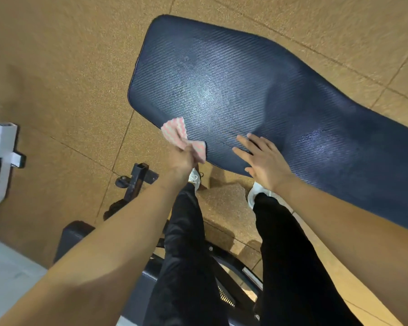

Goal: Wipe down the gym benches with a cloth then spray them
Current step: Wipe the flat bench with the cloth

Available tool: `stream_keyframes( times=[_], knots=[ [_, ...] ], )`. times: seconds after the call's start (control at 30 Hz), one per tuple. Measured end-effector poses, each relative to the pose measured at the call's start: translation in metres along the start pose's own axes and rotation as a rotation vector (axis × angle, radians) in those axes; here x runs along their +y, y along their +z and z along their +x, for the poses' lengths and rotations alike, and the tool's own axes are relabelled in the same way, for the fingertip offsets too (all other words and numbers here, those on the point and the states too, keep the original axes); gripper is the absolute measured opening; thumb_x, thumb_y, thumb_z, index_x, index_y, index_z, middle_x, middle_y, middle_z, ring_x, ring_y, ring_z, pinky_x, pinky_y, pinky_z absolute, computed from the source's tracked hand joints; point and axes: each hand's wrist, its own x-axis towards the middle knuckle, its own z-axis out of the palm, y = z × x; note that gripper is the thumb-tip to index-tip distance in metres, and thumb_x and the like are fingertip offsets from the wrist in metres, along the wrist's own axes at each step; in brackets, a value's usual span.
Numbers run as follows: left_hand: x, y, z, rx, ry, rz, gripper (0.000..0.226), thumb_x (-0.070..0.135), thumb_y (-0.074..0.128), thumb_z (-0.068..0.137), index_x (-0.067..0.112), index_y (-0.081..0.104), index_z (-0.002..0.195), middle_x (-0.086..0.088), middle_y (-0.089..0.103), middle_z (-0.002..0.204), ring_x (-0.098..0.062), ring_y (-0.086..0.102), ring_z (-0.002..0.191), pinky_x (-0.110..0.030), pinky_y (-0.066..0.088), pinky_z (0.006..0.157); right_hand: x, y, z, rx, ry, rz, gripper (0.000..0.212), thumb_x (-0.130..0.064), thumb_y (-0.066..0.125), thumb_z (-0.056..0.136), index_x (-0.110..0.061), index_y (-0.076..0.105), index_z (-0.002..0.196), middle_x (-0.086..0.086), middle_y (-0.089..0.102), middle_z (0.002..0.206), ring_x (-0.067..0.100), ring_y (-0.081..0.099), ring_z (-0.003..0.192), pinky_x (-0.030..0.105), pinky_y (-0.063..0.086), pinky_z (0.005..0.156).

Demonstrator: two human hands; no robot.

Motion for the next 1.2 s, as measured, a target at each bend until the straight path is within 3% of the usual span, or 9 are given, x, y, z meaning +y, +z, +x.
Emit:
stream_keyframes(
  times=[0.17, 0.3, 0.47, 0.57, 0.67, 0.77, 0.87, 1.0, 1.2],
  knots=[
    [-0.003, 0.021, -0.022, 0.172, 0.064, 0.040, 0.023, 0.029, 0.065, 0.093, 0.009, 0.062, 0.104, -0.007, 0.075, 0.097, -0.030, 0.071, 0.096, -0.046, 0.057, 0.095, 0.013, 0.001, -0.022, 0.004, 0.016, 0.058, 0.064, -0.017, 0.080, 0.084, -0.016, 0.055, 0.144, 0.010, 0.038, 0.160, 0.033, 0.035, 0.147, 0.049, 0.033, 0.116],
    [0.009, 0.026, -0.032, 0.369, 0.358, 0.323, 0.047, 0.051, 0.058, 0.092, 0.014, 0.064, 0.121, -0.005, 0.055, 0.122, -0.028, 0.058, 0.112, -0.043, 0.046, 0.104, 0.031, 0.001, -0.047, 0.156, 0.248, 0.066, 0.069, -0.032, 0.081, 0.083, -0.018, 0.052, 0.145, 0.012, 0.042, 0.155, 0.036, 0.040, 0.138, 0.055, 0.041, 0.106],
    [0.010, 0.034, -0.009, 0.277, 0.619, 0.656, 0.064, 0.029, 0.045, 0.107, 0.011, 0.018, 0.162, -0.011, 0.017, 0.169, -0.035, 0.019, 0.153, -0.043, 0.018, 0.127, 0.058, 0.018, -0.080, 0.064, 0.578, 0.060, 0.099, -0.067, 0.069, 0.077, -0.024, 0.030, 0.158, 0.013, 0.020, 0.166, 0.049, 0.018, 0.148, 0.073, 0.026, 0.111],
    [-0.003, 0.048, -0.008, 0.255, 0.694, 0.788, 0.066, 0.019, 0.043, 0.106, 0.011, 0.010, 0.163, -0.009, 0.011, 0.172, -0.038, 0.017, 0.154, -0.041, 0.012, 0.128, 0.058, 0.029, -0.084, 0.012, 0.602, 0.023, 0.100, -0.073, 0.059, 0.080, -0.027, 0.022, 0.161, 0.011, 0.014, 0.168, 0.050, 0.012, 0.150, 0.076, 0.026, 0.110],
    [-0.013, 0.053, -0.017, 0.270, 0.836, 0.839, 0.060, 0.009, 0.052, 0.099, 0.016, 0.035, 0.156, -0.007, 0.039, 0.159, -0.032, 0.045, 0.124, -0.039, 0.046, 0.105, 0.060, 0.034, -0.082, 0.038, 0.610, 0.013, 0.101, -0.074, 0.056, 0.080, -0.030, 0.018, 0.161, 0.010, 0.011, 0.169, 0.049, 0.009, 0.151, 0.076, 0.026, 0.110],
    [0.007, 0.044, -0.009, 0.245, 0.832, 0.673, 0.038, 0.013, 0.058, 0.099, 0.012, 0.062, 0.137, -0.008, 0.058, 0.135, -0.027, 0.055, 0.120, -0.041, 0.049, 0.103, 0.059, 0.034, -0.083, 0.046, 0.614, 0.038, 0.101, -0.074, 0.058, 0.079, -0.029, 0.021, 0.161, 0.010, 0.012, 0.169, 0.049, 0.009, 0.151, 0.077, 0.025, 0.109],
    [0.067, 0.032, 0.020, 0.439, 0.794, 0.538, 0.034, 0.020, 0.058, 0.101, 0.010, 0.066, 0.132, -0.010, 0.061, 0.129, -0.028, 0.056, 0.119, -0.037, 0.045, 0.103, 0.060, 0.038, -0.083, 0.067, 0.618, 0.021, 0.100, -0.074, 0.055, 0.078, -0.028, 0.023, 0.161, 0.010, 0.014, 0.169, 0.049, 0.009, 0.151, 0.077, 0.025, 0.109],
    [0.152, 0.022, 0.055, 0.620, 0.814, 0.638, 0.041, 0.030, 0.054, 0.103, 0.035, 0.055, 0.144, 0.003, 0.048, 0.150, -0.029, 0.046, 0.127, -0.040, 0.044, 0.098, 0.061, 0.042, -0.083, 0.100, 0.616, 0.031, 0.097, -0.081, 0.040, 0.080, -0.028, 0.027, 0.160, 0.010, 0.016, 0.168, 0.049, 0.010, 0.151, 0.077, 0.025, 0.109],
    [0.170, 0.075, 0.077, 0.295, 1.069, 0.797, 0.050, 0.022, 0.051, 0.103, 0.011, 0.047, 0.151, -0.015, 0.045, 0.155, -0.033, 0.042, 0.142, -0.034, 0.028, 0.116, 0.063, 0.046, -0.081, 0.113, 0.616, 0.034, 0.098, -0.083, 0.027, 0.080, -0.029, 0.024, 0.161, 0.010, 0.015, 0.168, 0.049, 0.010, 0.151, 0.076, 0.025, 0.109]
  ],
)
